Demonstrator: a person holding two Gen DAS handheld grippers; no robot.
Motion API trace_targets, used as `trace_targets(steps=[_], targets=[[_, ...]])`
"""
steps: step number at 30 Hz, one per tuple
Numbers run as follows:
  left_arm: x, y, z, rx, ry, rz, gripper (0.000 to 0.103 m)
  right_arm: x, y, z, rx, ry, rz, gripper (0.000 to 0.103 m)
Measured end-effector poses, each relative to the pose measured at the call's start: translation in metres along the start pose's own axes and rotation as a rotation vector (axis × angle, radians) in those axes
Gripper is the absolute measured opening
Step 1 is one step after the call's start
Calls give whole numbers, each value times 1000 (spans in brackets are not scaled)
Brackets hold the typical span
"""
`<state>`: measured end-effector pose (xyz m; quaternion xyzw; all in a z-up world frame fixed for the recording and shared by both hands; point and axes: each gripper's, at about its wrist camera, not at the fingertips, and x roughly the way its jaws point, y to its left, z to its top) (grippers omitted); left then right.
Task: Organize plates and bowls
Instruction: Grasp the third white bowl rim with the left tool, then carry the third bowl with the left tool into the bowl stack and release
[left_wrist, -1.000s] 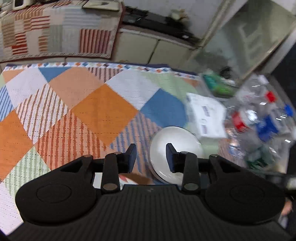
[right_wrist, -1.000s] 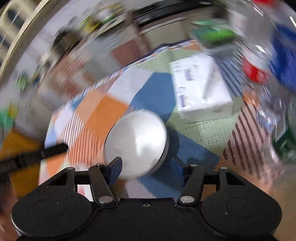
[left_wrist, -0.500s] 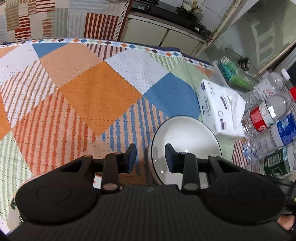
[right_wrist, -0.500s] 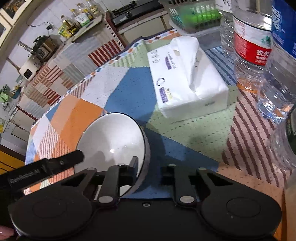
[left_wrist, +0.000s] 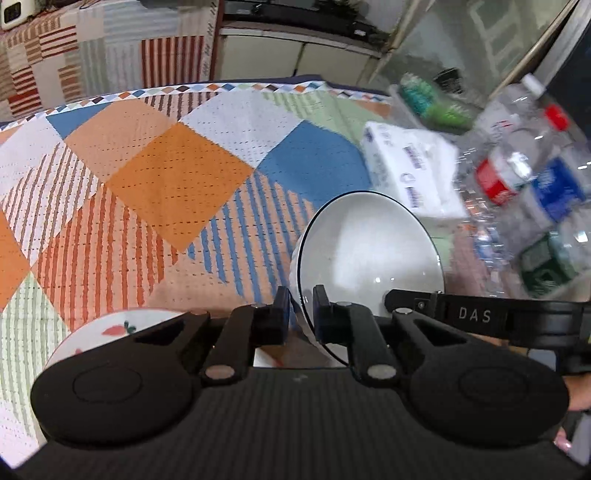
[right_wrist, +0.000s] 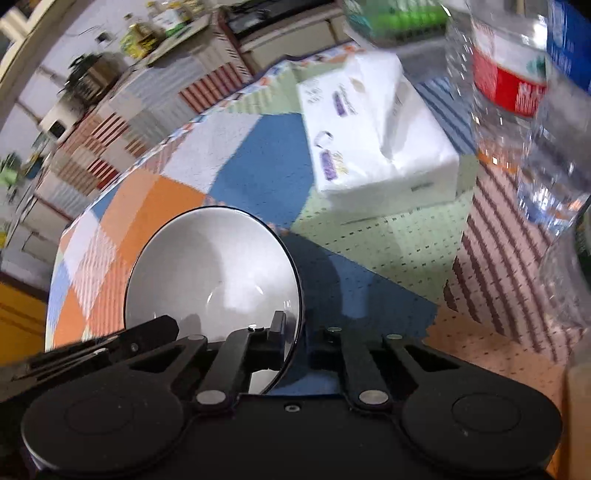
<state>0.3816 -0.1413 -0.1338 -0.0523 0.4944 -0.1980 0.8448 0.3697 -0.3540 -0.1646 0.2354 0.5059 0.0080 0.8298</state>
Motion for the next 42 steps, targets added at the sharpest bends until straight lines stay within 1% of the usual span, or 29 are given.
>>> trace_targets(steps=[2, 4, 8, 12, 15, 19, 25, 29, 32, 34, 38, 42], targets=[[-14, -1, -1, 1, 3, -31, 13, -13, 1, -3, -11, 3, 15, 13], [-26, -7, -3, 41, 16, -28, 13, -26, 0, -7, -3, 10, 38, 14], [-43, -11, -8, 31, 27, -28, 13, -46, 2, -14, -9, 8, 68, 14], [-68, -18, -14, 49, 31, -34, 13, -71, 9, -20, -36, -20, 90, 14], [-86, -23, -18, 76, 61, -54, 13, -93, 16, -27, -77, -39, 99, 15], [-107, -31, -32, 103, 83, -72, 13, -122, 20, -39, -109, -58, 114, 16], [-135, -40, -60, 119, 67, -112, 14, -151, 21, -67, -145, -80, 124, 16], [-140, -38, -78, 83, 74, -131, 14, -158, 19, -88, -160, -70, 124, 16], [-136, -38, -88, 103, 80, -127, 14, -158, 16, -101, -176, -66, 130, 16], [-131, -36, -95, 88, 114, -131, 14, -154, 12, -108, -171, -60, 142, 16], [-124, -34, -107, 80, 145, -122, 14, -151, 17, -123, -230, -77, 104, 16], [-119, -30, -113, 54, 148, -134, 14, -145, 22, -134, -272, -92, 53, 16]])
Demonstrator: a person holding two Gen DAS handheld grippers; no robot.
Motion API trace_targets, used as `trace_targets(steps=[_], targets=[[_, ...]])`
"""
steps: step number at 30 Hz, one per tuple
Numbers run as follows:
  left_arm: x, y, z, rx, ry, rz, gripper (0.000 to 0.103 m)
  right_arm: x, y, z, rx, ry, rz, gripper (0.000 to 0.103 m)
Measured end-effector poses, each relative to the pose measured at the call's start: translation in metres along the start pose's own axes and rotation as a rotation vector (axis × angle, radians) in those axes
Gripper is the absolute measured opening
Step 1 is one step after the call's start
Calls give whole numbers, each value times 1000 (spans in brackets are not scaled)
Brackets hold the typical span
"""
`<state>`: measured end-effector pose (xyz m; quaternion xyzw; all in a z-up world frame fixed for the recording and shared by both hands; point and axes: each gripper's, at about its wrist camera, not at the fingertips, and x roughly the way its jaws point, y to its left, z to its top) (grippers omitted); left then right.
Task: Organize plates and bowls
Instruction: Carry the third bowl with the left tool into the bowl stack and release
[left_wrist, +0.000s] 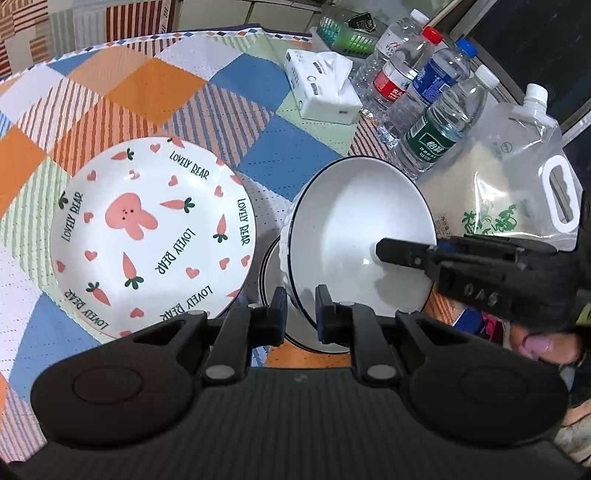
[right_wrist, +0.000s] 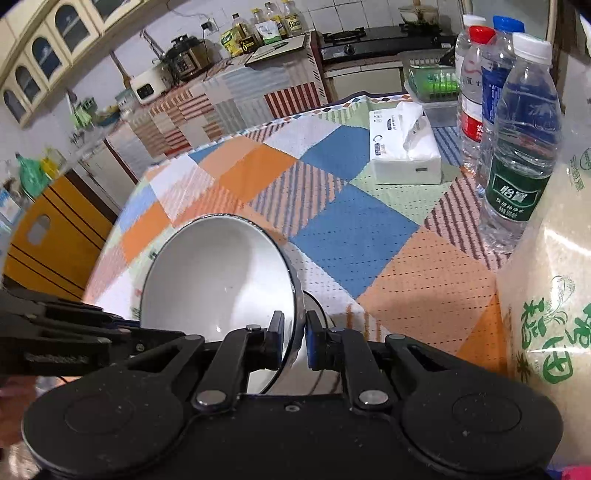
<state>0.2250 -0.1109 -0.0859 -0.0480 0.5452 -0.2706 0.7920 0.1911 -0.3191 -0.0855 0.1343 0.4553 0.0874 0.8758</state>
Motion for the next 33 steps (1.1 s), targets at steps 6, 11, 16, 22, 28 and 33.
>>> trace_targets(steps=[6, 11, 16, 22, 28, 33], targets=[[7, 2, -1, -35, 26, -28, 14, 7, 10, -6, -102, 10, -92, 16], [18, 0, -10, -69, 68, -28, 13, 6, 24, -14, -212, -14, -178, 16], [26, -2, -15, -73, 100, -2, 14, 6, 40, -25, -347, -46, -256, 16], [32, -8, -15, -39, 126, 43, 14, 14, 47, -34, -433, -62, -297, 17], [33, -13, -14, -15, 97, 111, 17, 24, 50, -44, -521, -64, -335, 20], [34, -14, -15, 14, 89, 119, 19, 29, 49, -48, -527, -82, -347, 19]])
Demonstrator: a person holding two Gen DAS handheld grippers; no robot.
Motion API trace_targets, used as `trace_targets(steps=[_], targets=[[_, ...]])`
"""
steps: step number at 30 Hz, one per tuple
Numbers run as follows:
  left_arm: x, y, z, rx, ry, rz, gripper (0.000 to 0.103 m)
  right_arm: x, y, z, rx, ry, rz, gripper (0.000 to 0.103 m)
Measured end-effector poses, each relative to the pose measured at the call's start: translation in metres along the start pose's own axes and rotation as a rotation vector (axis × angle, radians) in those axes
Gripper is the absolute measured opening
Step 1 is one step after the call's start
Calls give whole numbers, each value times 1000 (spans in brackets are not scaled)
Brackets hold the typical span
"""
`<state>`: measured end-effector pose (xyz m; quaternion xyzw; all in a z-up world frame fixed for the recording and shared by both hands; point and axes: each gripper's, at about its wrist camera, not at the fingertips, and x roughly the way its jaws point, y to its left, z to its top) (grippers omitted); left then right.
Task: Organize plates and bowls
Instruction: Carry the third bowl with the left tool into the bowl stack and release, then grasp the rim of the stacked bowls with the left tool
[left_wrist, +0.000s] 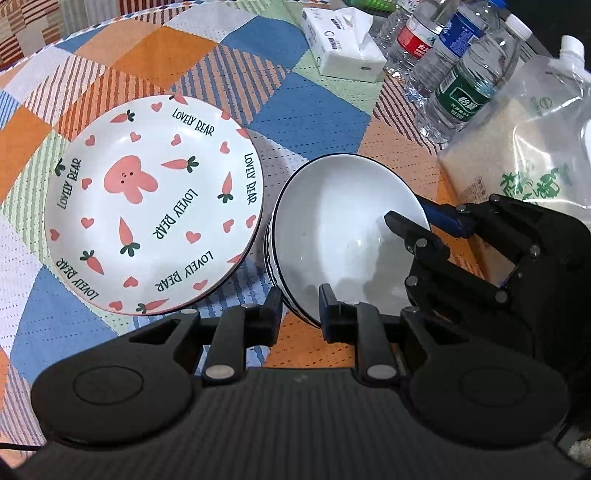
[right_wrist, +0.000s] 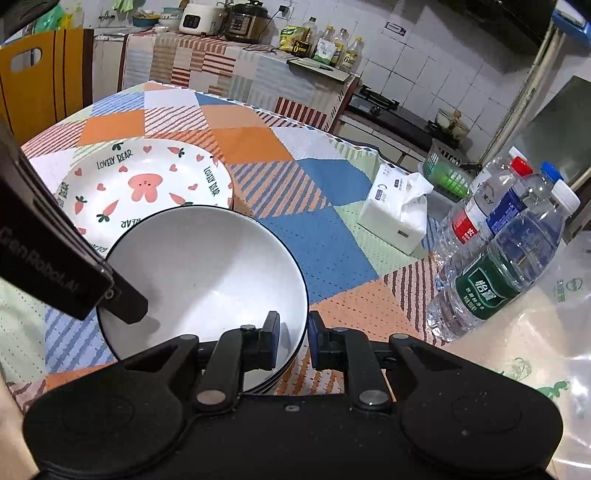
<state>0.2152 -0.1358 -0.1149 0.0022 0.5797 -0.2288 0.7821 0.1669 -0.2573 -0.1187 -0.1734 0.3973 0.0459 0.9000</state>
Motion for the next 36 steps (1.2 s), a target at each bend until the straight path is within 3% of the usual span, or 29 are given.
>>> trace_targets(steps=[3, 5, 9, 14, 18, 19, 22, 27, 30, 36], targets=[[-3, 7, -4, -31, -20, -9, 30, 1, -3, -2, 34, -3, 7, 19], [-9, 12, -8, -48, -45, -33, 31, -6, -11, -6, 85, -21, 38, 20], [-26, 19, -18, -88, -138, -55, 31, -28, -37, -16, 221, -33, 138, 35], [-39, 27, -26, -148, -211, -89, 37, -50, -45, -32, 167, -42, 145, 53], [-34, 37, -29, -253, -244, -110, 45, -52, -39, -47, 110, -17, 225, 68], [-31, 40, -32, -286, -257, -110, 50, -51, -33, -51, 73, -10, 236, 68], [-16, 45, -37, -328, -233, -118, 50, -45, -10, -61, -16, -12, 226, 71], [5, 51, -48, -383, -205, -183, 52, -17, 4, -65, 46, 20, 285, 76], [11, 51, -52, -395, -233, -183, 57, -1, 5, -61, 79, 28, 280, 92], [18, 51, -51, -388, -244, -187, 60, 17, 11, -58, 36, 5, 288, 93]])
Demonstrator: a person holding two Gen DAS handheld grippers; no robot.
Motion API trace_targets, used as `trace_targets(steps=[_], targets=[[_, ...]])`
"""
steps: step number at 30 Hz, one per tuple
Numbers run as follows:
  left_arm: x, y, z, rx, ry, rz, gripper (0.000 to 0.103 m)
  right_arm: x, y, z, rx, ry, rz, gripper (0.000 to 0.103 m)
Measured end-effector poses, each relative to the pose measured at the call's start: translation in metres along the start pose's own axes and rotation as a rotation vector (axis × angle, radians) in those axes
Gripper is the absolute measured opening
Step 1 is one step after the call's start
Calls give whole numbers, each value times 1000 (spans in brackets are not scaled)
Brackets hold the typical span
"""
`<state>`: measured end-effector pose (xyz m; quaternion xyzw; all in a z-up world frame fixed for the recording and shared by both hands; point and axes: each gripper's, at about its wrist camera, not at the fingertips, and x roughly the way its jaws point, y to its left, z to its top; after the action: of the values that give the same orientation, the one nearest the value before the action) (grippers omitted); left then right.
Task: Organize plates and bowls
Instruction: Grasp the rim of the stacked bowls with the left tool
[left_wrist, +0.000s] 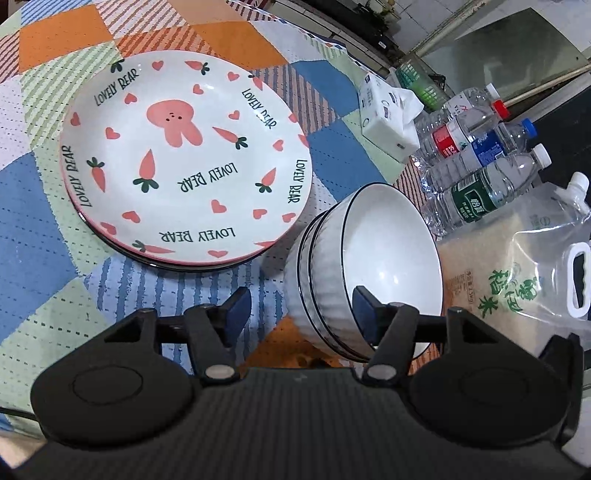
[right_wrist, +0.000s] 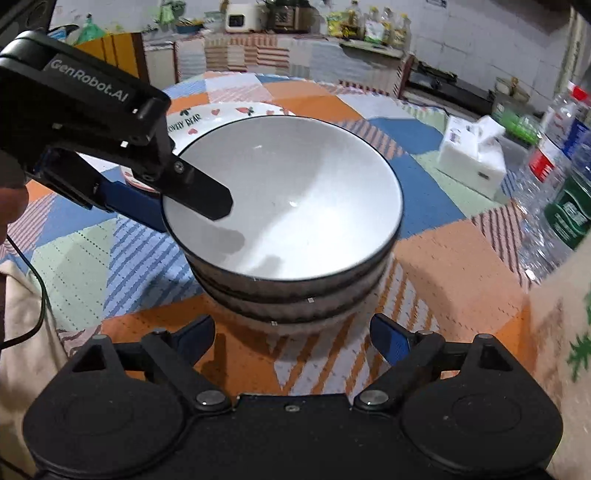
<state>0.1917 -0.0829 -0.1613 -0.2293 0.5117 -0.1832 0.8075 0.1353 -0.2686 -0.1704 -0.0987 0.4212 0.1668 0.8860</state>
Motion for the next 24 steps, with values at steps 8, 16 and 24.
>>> trace_targets(steps=[8, 16, 24], targets=[[15, -2, -2, -4, 18, -11, 59, 23, -1, -3, 3, -81, 27, 93], [33, -15, -6, 68, 41, 1, 51, 29, -10, -11, 75, -160, 87, 96], [33, -18, -6, 39, 45, -2, 45, 36, -11, -10, 59, -193, 83, 97]])
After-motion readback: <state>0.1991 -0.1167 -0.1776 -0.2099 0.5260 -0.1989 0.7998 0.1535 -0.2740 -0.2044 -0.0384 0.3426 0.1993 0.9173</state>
